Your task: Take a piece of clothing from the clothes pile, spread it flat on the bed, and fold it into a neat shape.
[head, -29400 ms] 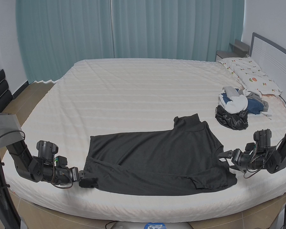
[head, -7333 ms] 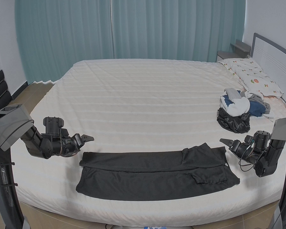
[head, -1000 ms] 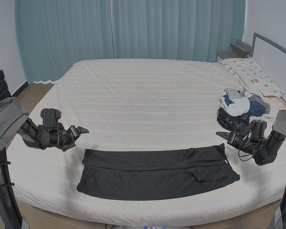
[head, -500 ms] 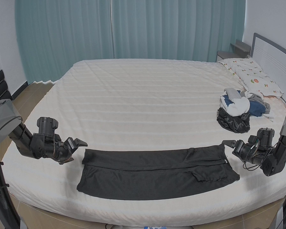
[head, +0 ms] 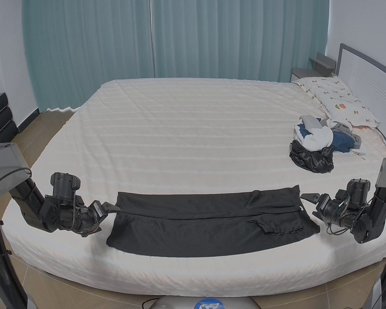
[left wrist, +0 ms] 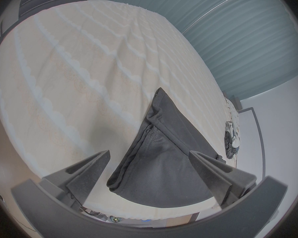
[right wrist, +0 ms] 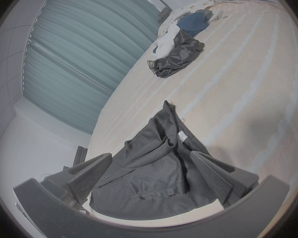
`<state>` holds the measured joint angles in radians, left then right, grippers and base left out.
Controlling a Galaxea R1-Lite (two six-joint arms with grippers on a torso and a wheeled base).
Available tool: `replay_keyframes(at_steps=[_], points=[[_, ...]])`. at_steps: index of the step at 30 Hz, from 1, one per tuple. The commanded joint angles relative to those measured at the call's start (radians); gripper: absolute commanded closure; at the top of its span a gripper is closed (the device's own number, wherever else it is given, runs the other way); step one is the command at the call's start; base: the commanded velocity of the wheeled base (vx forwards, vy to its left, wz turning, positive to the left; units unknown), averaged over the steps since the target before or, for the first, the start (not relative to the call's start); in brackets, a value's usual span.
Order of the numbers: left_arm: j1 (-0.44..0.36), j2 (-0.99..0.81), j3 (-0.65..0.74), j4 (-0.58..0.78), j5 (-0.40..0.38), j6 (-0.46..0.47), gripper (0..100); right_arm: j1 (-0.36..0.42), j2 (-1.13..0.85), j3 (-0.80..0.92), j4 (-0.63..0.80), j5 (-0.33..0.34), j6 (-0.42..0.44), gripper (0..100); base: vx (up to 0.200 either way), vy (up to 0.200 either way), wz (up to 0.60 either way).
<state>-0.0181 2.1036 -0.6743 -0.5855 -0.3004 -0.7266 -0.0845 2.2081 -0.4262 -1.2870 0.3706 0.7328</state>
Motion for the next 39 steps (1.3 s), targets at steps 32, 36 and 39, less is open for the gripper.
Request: replay_keyframes(at_steps=[32,36,39], points=[[-0.071,0.088,0.047,-0.065,0.181,0.072,100,-0.014,0.018,0.003,-0.014,0.001,0.008,0,0.0,0.0,0.0],[-0.071,0.087,0.047,-0.039,0.222,0.104,100,-0.014,0.018,0.004,-0.014,0.001,0.008,0,0.0,0.0,0.0],[-0.069,0.082,0.047,-0.017,0.227,0.105,100,-0.014,0.018,0.004,-0.014,0.001,0.008,0,0.0,0.0,0.0]])
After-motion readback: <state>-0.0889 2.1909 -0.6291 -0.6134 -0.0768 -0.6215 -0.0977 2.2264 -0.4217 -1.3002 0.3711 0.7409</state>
